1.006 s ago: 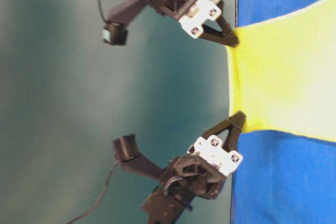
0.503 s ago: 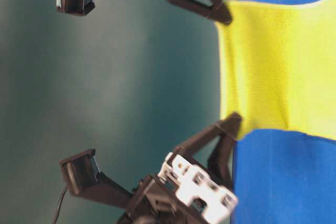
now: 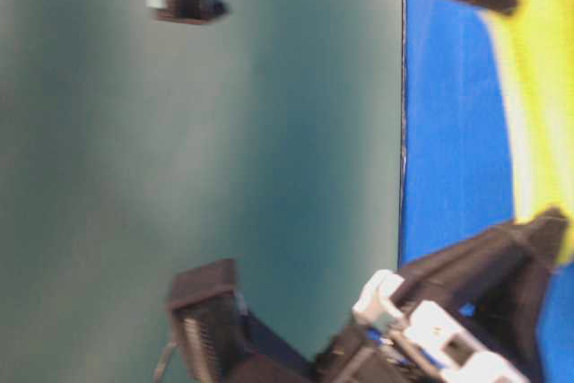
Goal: Fold the yellow towel.
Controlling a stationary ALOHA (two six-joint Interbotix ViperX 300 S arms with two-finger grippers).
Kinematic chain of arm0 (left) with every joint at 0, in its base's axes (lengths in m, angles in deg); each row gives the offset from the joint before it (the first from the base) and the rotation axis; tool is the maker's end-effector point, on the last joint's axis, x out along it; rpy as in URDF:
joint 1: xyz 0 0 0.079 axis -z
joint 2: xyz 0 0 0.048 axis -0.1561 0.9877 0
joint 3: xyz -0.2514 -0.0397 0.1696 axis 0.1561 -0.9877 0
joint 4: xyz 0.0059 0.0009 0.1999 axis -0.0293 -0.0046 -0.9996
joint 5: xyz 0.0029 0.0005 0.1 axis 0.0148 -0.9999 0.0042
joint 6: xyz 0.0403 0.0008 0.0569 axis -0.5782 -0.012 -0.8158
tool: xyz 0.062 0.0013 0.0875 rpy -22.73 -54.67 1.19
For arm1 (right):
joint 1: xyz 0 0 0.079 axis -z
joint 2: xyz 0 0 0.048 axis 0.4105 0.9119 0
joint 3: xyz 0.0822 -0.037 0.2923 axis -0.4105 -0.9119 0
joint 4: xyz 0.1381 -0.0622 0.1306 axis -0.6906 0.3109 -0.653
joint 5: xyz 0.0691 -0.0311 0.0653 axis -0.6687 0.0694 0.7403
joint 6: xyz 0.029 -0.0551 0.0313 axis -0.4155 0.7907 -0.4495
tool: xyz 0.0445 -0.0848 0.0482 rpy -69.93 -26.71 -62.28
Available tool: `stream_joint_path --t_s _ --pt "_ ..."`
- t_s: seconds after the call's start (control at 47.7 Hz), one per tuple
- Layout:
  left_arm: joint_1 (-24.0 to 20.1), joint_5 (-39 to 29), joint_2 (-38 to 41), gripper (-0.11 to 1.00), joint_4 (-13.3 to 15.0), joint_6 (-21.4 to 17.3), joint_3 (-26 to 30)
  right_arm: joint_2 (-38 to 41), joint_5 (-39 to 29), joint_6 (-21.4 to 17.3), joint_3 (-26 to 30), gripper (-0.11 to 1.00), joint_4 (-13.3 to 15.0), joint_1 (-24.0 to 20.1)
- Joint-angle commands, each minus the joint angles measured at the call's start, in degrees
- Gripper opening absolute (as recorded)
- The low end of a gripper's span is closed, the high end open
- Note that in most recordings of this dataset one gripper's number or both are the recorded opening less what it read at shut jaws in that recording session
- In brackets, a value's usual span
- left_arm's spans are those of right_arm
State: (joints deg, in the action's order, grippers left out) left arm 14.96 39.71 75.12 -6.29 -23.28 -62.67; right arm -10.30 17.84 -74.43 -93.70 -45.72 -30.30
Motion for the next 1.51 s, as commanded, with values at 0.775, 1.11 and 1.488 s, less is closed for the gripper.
stream_joint_path --t_s 0.775,1.11,1.488 --pt "4.0 6.2 1.3 0.7 -0.1 0.2 1.2 2.8 3.2 -1.8 1.8 0.61 0.2 -3.2" --pt "4.5 -2.8 -9.8 0.61 -0.1 0.2 0.4 -7.5 -9.4 -1.6 4.8 0.56 0.6 -8.4" --pt "4.5 -7.1 -28.2 0.61 -0.1 -0.6 -5.5 -22.2 -18.0 -1.3 3.5 0.56 7.6 -9.9"
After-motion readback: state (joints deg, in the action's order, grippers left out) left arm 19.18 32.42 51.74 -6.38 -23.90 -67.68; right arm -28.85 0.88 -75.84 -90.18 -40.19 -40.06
